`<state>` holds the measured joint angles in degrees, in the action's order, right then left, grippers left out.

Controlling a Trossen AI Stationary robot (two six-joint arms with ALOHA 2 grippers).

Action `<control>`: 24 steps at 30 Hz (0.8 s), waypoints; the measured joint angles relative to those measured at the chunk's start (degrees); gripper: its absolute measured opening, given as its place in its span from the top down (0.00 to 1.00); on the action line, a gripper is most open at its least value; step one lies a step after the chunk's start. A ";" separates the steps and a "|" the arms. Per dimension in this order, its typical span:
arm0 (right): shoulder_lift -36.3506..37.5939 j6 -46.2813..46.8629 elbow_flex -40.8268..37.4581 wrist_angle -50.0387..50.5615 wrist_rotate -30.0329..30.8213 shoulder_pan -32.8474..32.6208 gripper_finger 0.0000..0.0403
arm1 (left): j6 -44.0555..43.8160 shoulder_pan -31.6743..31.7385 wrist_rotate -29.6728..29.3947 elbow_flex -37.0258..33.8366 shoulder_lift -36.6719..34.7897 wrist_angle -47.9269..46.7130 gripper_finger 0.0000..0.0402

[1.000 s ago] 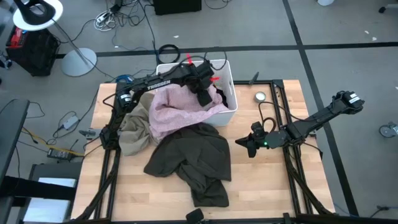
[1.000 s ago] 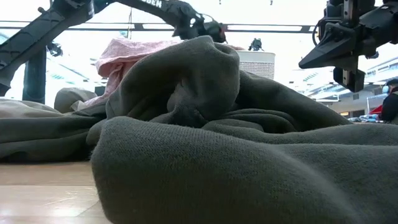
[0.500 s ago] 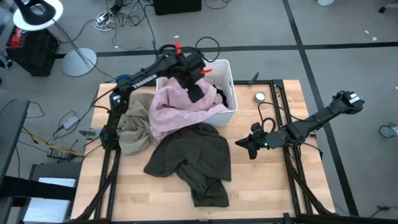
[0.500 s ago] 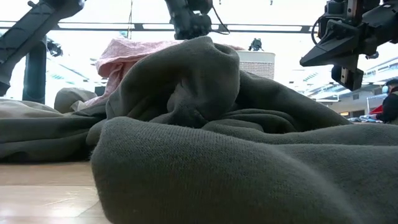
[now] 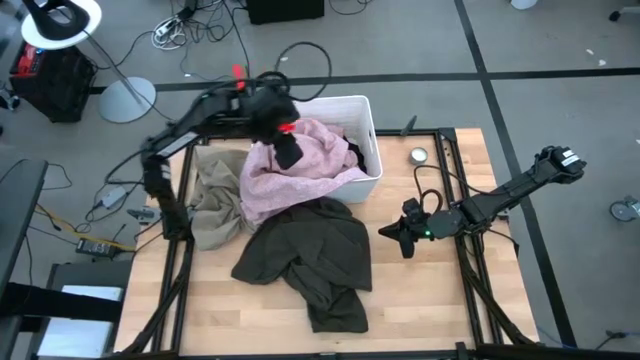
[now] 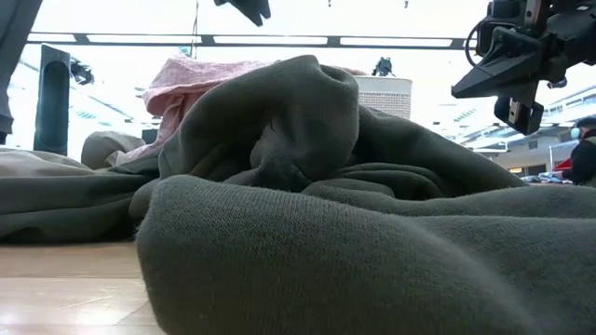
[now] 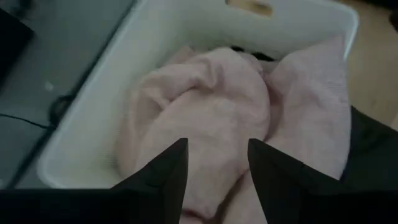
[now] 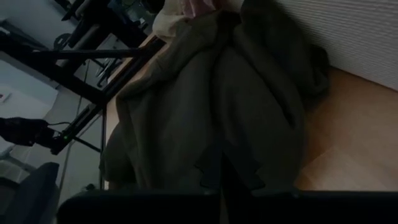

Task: Sort clothes
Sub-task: Put the pink shirt into the white laundry bin

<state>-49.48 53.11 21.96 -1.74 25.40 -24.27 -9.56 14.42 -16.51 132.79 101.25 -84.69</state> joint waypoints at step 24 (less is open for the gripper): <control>0.01 -3.88 0.02 -2.14 -2.80 0.02 0.99 | -36.66 -23.46 -21.24 -41.91 -29.16 8.67 0.57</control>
<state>-49.47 49.23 21.98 -3.88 22.60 -24.25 -46.21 -9.04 -37.75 90.88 72.08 -76.02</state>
